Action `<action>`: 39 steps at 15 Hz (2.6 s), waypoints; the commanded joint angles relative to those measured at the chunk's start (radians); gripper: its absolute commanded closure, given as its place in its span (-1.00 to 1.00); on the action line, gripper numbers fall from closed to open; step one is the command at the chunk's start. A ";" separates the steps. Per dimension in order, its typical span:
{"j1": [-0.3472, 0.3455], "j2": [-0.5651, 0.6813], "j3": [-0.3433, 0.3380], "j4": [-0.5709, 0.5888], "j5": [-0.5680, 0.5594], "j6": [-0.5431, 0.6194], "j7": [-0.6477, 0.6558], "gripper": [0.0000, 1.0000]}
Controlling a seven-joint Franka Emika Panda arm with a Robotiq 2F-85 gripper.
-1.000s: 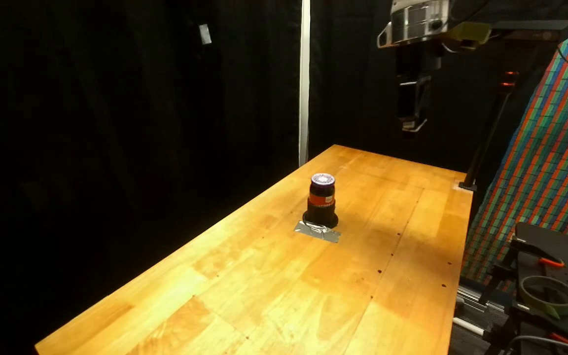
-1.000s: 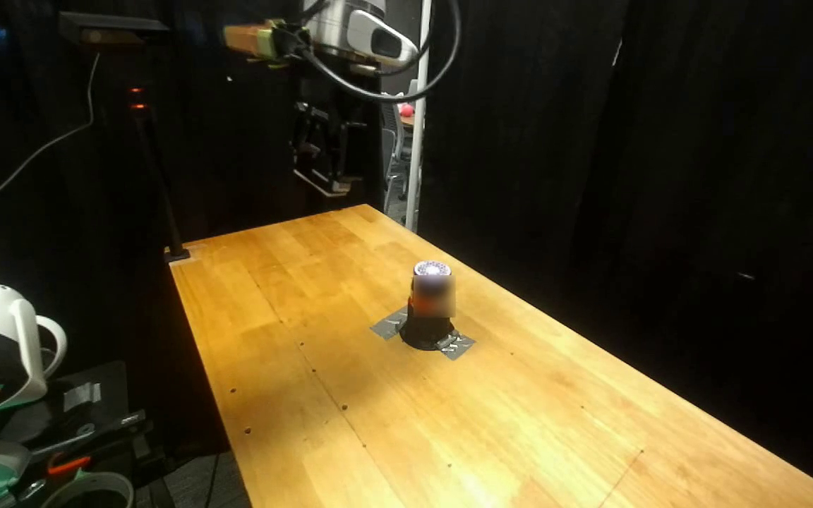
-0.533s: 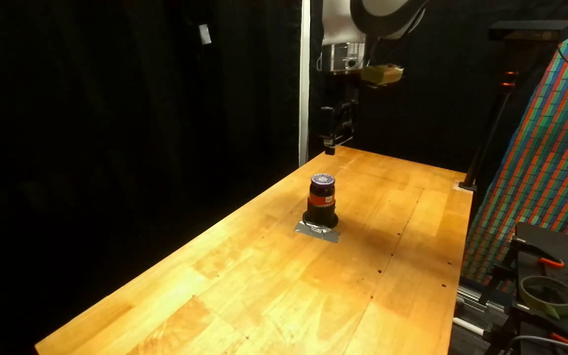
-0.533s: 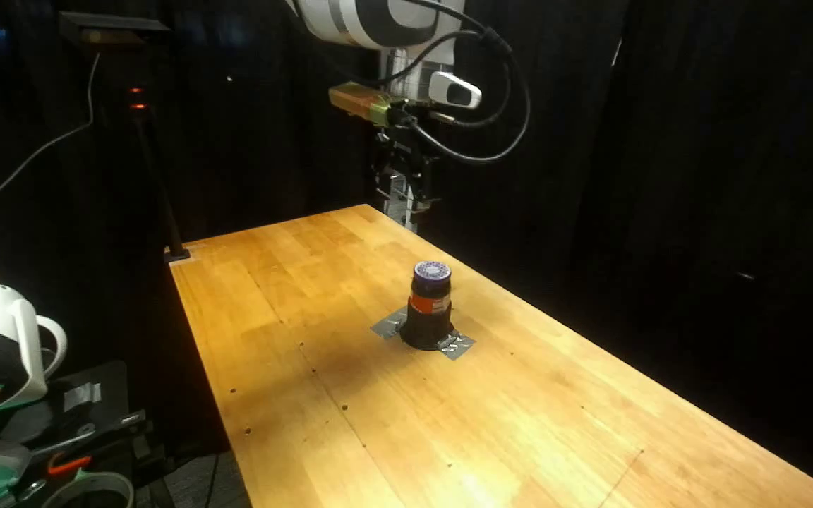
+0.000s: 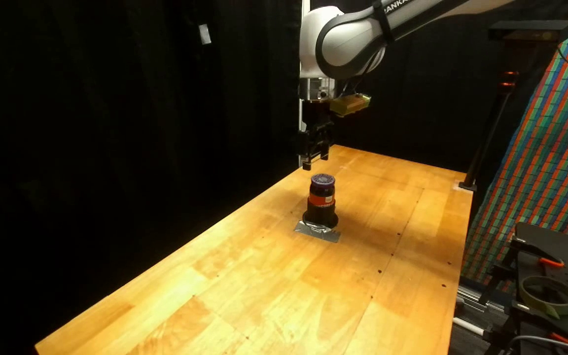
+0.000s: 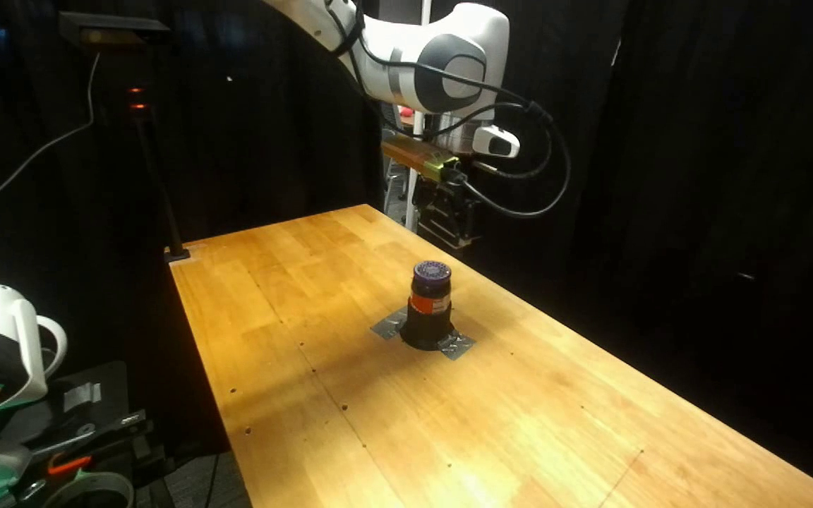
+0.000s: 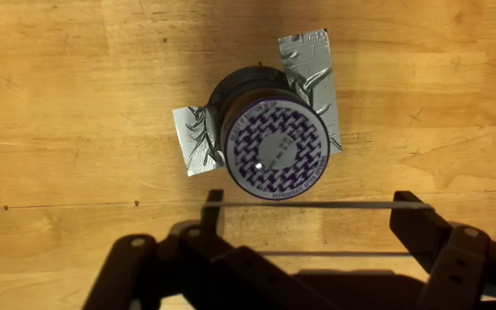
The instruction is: Put a rubber band around the base of the cup
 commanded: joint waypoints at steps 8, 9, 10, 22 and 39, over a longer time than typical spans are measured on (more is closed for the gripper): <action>-0.003 0.175 -0.028 0.166 -0.007 -0.032 -0.030 -1.00; -0.004 0.179 -0.027 0.166 -0.005 -0.031 -0.032 -1.00; -0.006 0.181 -0.025 0.160 -0.002 -0.029 -0.035 -1.00; -0.037 0.073 -0.006 -0.011 0.048 -0.018 -0.059 -1.00; -0.093 -0.002 0.028 -0.221 0.184 0.035 -0.189 -1.00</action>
